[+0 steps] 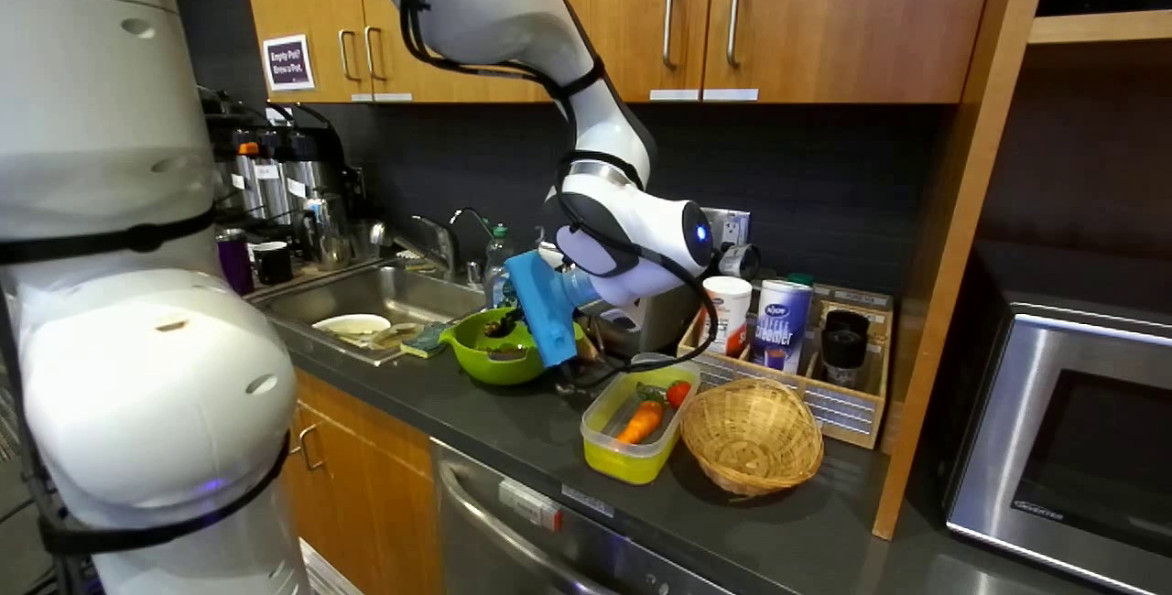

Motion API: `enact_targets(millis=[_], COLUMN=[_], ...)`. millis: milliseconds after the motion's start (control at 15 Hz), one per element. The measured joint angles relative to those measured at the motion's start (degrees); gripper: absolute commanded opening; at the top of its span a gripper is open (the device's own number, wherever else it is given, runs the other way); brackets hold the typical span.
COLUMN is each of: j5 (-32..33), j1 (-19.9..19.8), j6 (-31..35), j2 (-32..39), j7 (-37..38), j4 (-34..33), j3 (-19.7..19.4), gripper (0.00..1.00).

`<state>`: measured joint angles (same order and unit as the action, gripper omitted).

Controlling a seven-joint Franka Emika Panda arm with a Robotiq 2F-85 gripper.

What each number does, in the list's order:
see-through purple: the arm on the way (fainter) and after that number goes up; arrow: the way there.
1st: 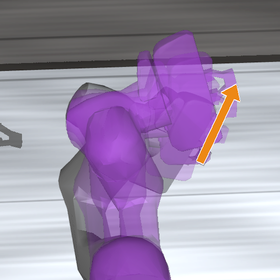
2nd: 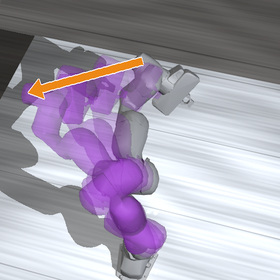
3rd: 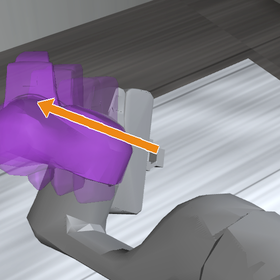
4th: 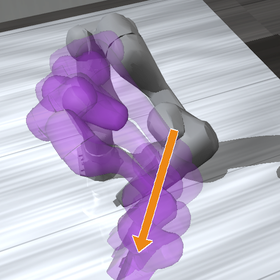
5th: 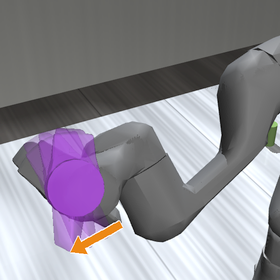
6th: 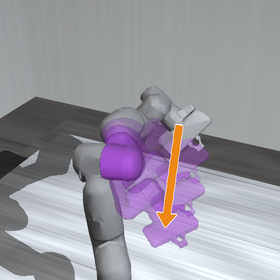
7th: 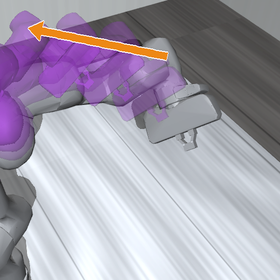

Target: Use the spoon to scoop up contents from the green bowl and put them inside the sink

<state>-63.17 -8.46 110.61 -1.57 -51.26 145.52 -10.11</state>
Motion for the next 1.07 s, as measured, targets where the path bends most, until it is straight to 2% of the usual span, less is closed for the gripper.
enact_targets(millis=[1067], j5=[-1.39], j1=[-1.20], j6=[-4.03], j2=[-1.02], j7=[-0.33], j4=[-0.66], j3=[-1.02], gripper=[0.01])
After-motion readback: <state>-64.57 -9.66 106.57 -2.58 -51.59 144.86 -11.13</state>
